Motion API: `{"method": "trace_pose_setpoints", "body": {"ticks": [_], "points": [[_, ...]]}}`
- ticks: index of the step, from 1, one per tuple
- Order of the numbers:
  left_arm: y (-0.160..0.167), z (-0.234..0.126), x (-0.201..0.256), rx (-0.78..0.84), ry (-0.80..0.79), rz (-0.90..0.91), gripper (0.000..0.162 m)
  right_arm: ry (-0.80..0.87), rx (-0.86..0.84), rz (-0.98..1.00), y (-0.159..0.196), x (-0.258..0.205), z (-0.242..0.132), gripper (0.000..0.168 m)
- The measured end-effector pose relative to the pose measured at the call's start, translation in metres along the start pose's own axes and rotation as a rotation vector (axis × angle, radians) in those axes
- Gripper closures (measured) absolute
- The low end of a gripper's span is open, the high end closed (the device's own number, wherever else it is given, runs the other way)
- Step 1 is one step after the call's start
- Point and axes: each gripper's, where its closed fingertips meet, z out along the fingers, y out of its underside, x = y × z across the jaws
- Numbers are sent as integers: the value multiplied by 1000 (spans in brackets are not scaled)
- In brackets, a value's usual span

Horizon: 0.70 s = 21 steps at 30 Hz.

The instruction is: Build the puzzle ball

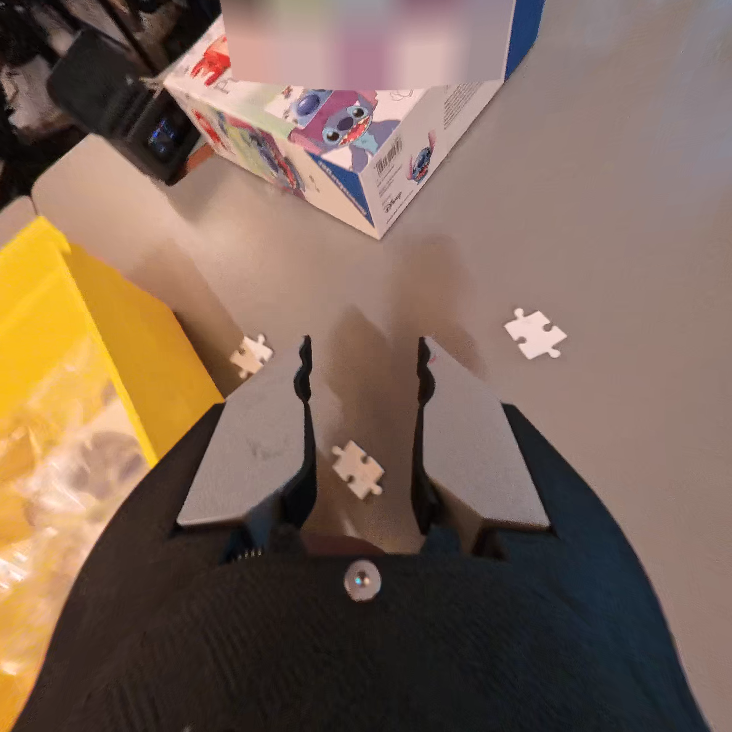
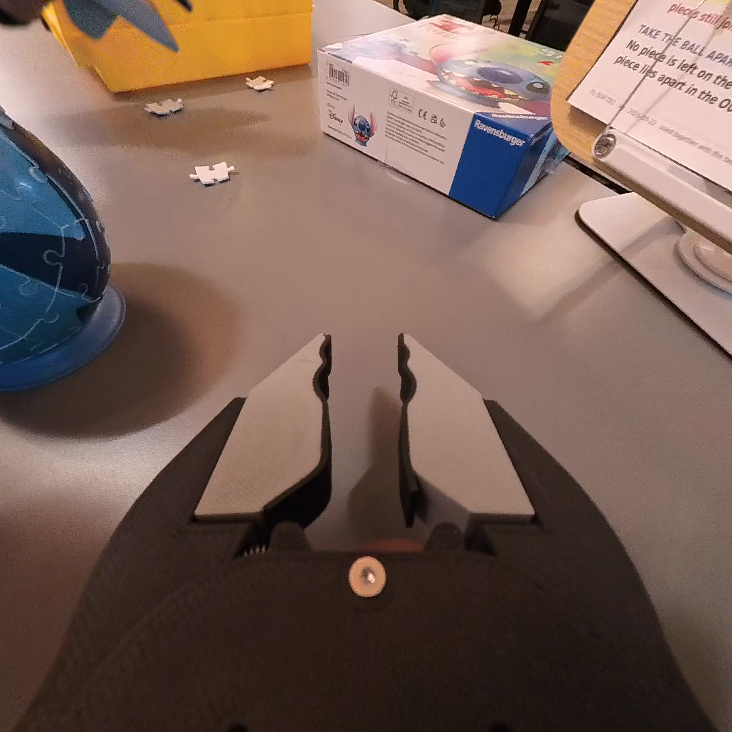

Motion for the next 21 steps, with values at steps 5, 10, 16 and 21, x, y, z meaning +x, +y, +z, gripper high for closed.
{"method": "trace_pose_setpoints", "body": {"ticks": [5,10,16,21], "points": [[-5,41,-30,-324,114,111,110,6,4,-18,-1,-1,0,138],[38,66,-67,-700,92,234,107,0,27,1,-3,-1,-3,138],[48,80,-88,-810,86,377,109,-6,30,-3,-4,-4,-3,138],[51,83,-100,-912,91,420,110,-7,36,1,-5,-3,-4,139]]}}
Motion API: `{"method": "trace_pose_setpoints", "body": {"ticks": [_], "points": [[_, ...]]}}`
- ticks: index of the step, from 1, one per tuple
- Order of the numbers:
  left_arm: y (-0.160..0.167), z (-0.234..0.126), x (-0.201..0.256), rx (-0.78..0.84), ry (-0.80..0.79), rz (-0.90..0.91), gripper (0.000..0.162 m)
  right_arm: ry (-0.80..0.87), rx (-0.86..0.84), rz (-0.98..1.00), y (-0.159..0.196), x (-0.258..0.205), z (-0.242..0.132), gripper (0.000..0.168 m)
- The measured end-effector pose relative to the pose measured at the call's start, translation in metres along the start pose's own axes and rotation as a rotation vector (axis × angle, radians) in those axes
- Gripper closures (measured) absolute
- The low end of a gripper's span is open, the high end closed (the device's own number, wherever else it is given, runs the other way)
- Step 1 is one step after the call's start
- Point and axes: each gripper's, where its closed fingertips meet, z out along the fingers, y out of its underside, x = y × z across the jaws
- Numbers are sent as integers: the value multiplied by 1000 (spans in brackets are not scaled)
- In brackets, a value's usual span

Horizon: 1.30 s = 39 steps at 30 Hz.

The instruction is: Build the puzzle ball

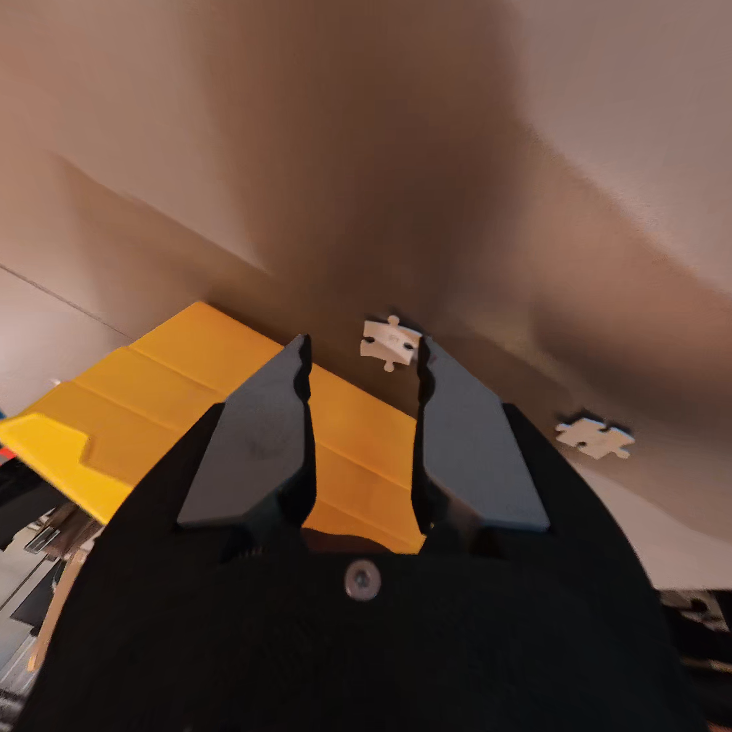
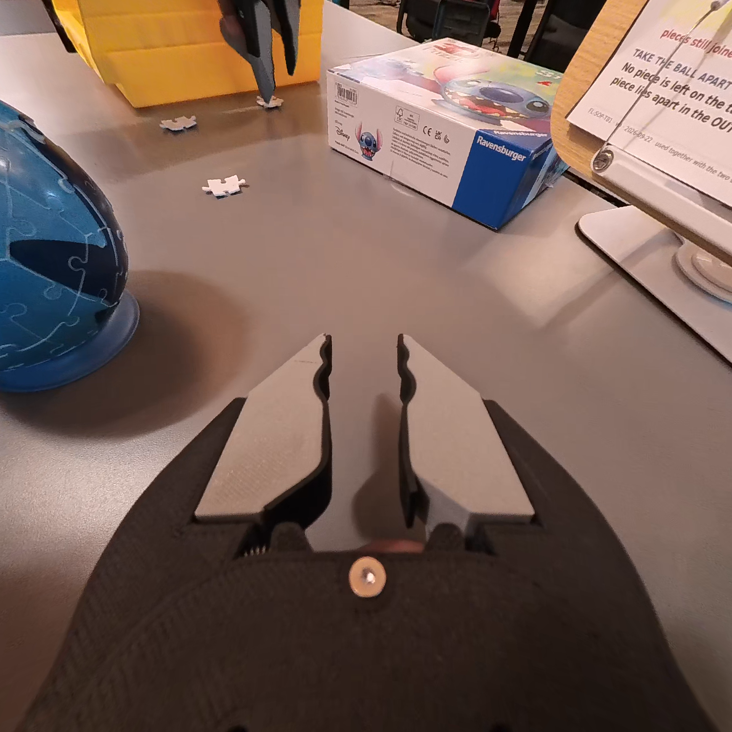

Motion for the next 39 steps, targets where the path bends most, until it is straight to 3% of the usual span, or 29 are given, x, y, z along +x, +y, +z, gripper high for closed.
{"method": "trace_pose_setpoints", "body": {"ticks": [12,18,21,24,30,35,39], "points": [[10,11,8,-132,146,81,116,-8,18,24,-2,1,-2,139],[10,13,8,-149,162,184,109,-13,31,37,-3,2,-3,139],[11,13,12,-169,194,228,118,-16,32,37,-3,2,-3,139],[10,12,12,-161,164,295,133,-16,29,32,-3,1,-3,139],[9,10,12,-115,60,330,134,-26,36,30,-4,-2,-4,140],[-10,-14,3,85,-205,350,133,-33,33,18,-4,-5,-3,140],[-53,-87,31,554,-482,340,133,-34,40,8,-7,-7,-5,140]]}}
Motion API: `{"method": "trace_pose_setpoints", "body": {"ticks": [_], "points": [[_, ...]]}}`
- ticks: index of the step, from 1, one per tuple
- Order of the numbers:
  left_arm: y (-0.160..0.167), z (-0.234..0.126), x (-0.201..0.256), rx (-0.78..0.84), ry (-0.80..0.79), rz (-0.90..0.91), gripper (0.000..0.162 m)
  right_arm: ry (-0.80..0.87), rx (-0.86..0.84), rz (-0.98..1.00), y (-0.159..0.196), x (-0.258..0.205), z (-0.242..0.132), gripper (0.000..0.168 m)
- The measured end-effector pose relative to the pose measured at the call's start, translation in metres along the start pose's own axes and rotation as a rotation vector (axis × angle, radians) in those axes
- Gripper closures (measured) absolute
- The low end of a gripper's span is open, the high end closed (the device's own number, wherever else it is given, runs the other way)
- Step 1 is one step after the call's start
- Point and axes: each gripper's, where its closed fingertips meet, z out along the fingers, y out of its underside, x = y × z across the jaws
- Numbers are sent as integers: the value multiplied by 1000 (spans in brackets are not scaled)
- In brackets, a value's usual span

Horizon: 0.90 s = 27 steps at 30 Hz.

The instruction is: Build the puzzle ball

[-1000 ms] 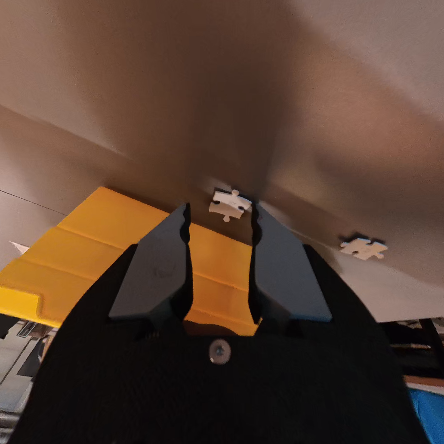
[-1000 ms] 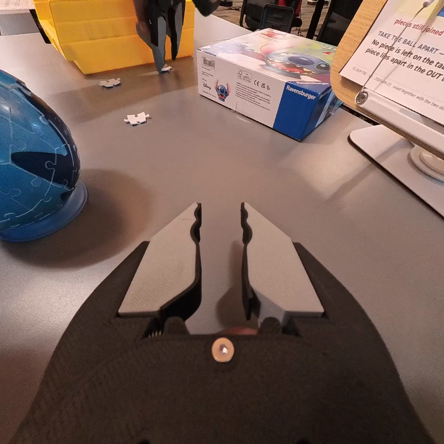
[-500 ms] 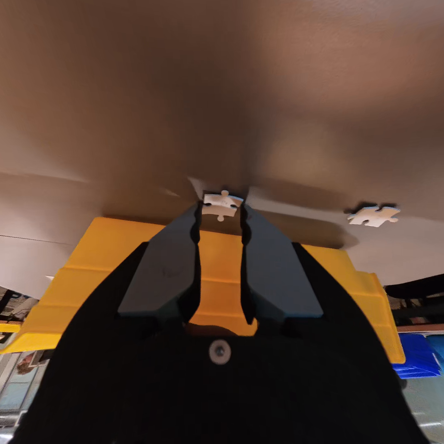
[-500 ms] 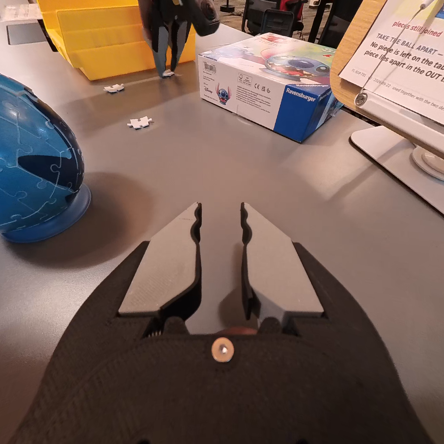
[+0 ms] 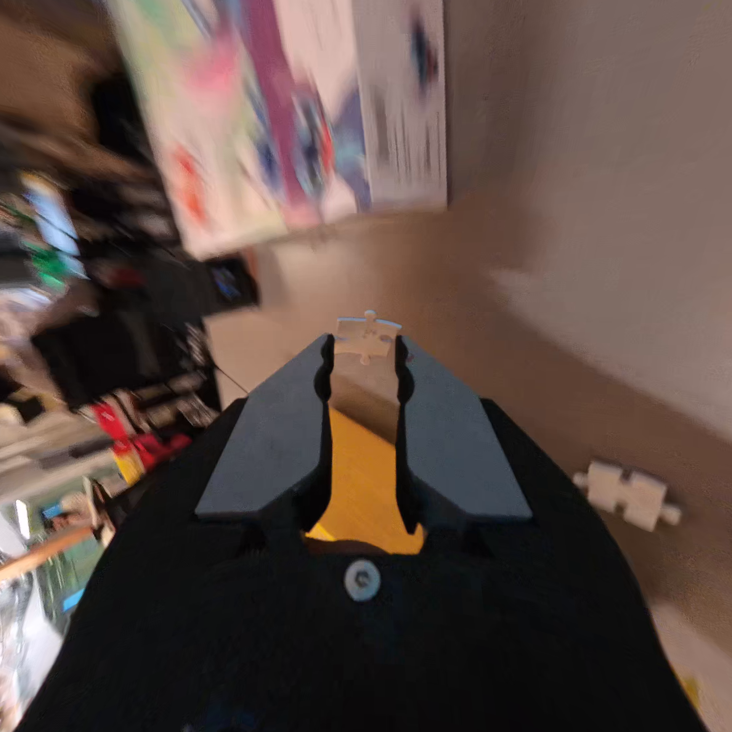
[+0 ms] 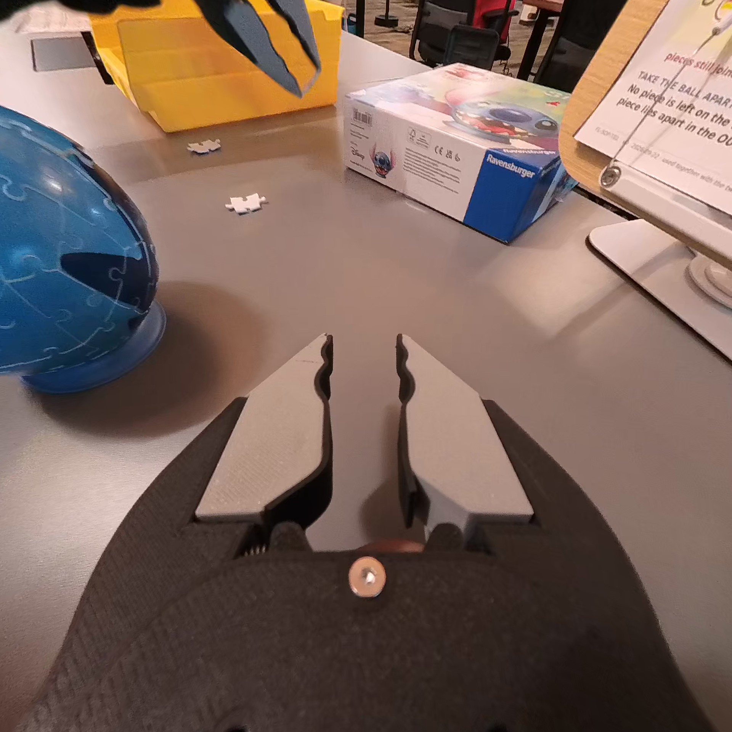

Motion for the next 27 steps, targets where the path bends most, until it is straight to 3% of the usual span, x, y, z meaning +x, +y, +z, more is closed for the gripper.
{"method": "trace_pose_setpoints", "body": {"ticks": [2,4,8,12,17,18,21,23,25,27], "points": [[-50,-44,0,291,-148,-43,133,-1,9,-12,-3,-1,-1,140],[-100,-103,17,661,-139,-146,133,-4,27,-33,-8,-3,-3,140],[-150,-231,44,1352,152,-388,134,-56,113,-20,-31,-15,-8,143],[-154,-309,58,1770,435,-478,135,-178,229,-49,-82,-59,-19,144],[-167,-338,76,1877,504,-430,136,-311,304,-202,-142,-137,-34,142],[-170,-340,71,1895,486,-481,162,-317,317,-233,-152,-149,-36,142],[-178,-350,53,1960,559,-710,162,-264,376,-342,-179,-173,-43,143],[-189,-327,39,1849,458,-885,162,-127,392,-369,-192,-162,-38,156],[-199,-274,15,1656,328,-1151,162,-22,277,-155,-169,-125,-21,166],[-211,-260,5,1595,390,-1213,162,-172,252,173,-136,-109,-32,168]]}}
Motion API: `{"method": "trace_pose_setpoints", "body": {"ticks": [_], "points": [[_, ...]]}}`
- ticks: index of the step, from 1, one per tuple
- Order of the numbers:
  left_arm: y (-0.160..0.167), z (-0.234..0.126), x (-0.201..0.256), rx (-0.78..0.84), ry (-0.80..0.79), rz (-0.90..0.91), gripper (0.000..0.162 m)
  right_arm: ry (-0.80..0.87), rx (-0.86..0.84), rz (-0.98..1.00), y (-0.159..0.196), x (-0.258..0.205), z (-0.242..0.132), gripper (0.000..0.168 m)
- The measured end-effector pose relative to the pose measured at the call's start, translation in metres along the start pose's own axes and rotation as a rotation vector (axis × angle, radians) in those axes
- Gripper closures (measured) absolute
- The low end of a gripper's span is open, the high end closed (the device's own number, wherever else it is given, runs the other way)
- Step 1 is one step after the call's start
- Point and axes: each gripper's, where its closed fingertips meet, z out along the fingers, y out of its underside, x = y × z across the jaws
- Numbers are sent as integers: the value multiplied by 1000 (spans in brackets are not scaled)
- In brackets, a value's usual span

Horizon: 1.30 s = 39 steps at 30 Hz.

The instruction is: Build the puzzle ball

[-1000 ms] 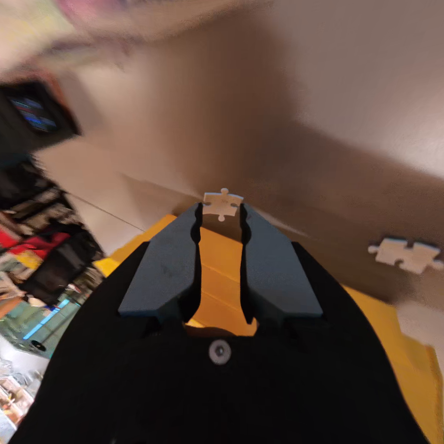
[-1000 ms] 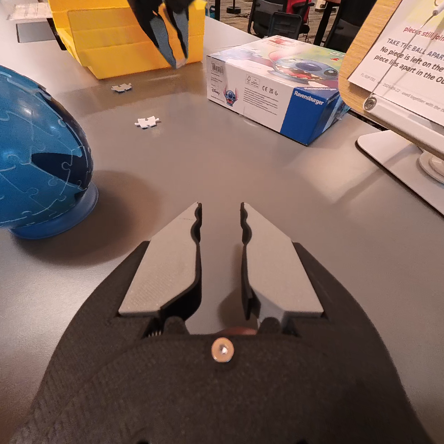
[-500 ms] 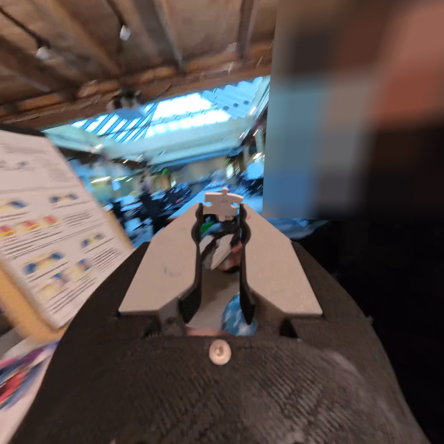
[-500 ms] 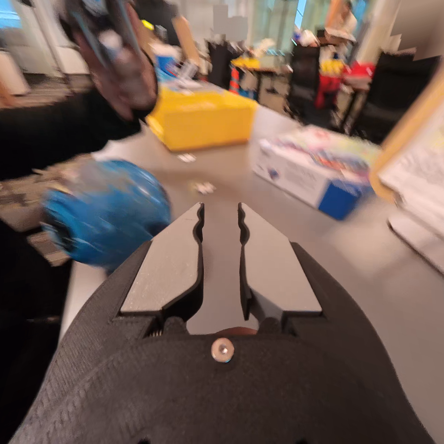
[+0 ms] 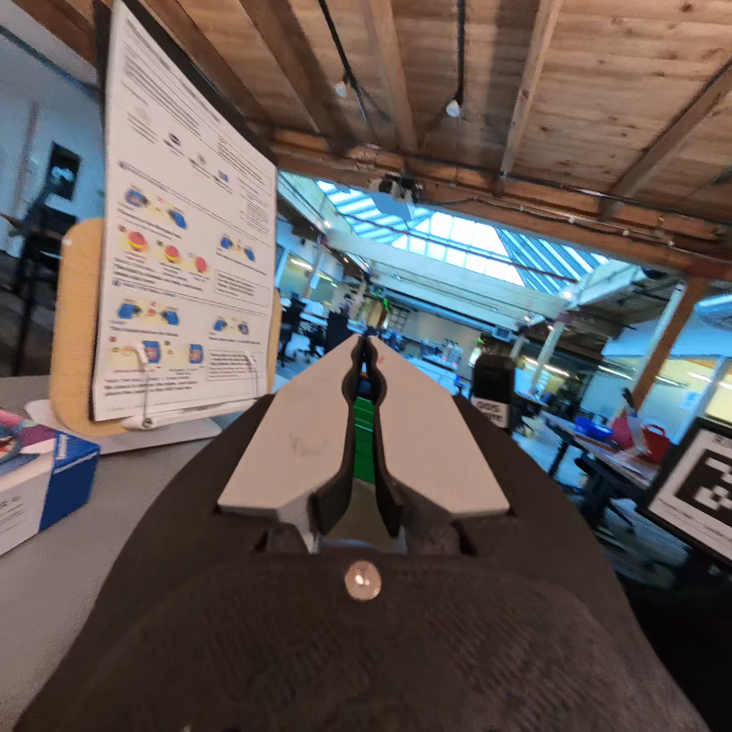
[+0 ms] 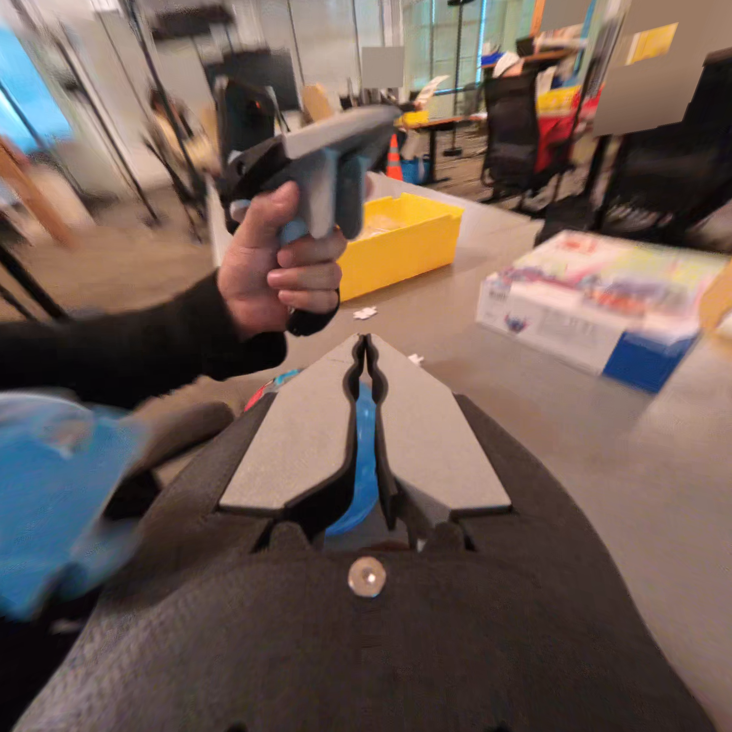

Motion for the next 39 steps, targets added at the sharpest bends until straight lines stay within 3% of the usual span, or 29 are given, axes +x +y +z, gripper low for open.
{"method": "trace_pose_setpoints", "body": {"ticks": [3,5,9,12,17,20,21,23,27,34,39], "points": [[-14,-3,12,-57,-36,174,162,425,66,107,22,119,-91,168],[-12,-16,19,-87,-86,297,162,484,-16,177,51,160,-122,168],[24,-44,20,-193,-119,398,162,541,-129,133,84,182,-131,168],[52,-69,33,-318,-54,490,162,452,-183,37,93,154,-130,157],[106,-126,98,-572,249,712,162,339,-264,-108,122,83,-160,147],[134,-154,140,-623,385,632,162,204,-249,-100,141,28,-160,121],[143,-164,150,-630,415,605,162,146,-243,-88,146,8,-157,122],[156,-175,157,-593,408,575,162,97,-270,-85,159,-16,-152,120],[178,-182,175,-503,419,381,162,140,-392,-132,186,-13,-146,131],[240,-166,181,-574,307,236,162,69,-447,-82,201,-5,-127,128],[273,-137,172,-636,179,186,162,112,-471,-170,204,1,-127,153]]}}
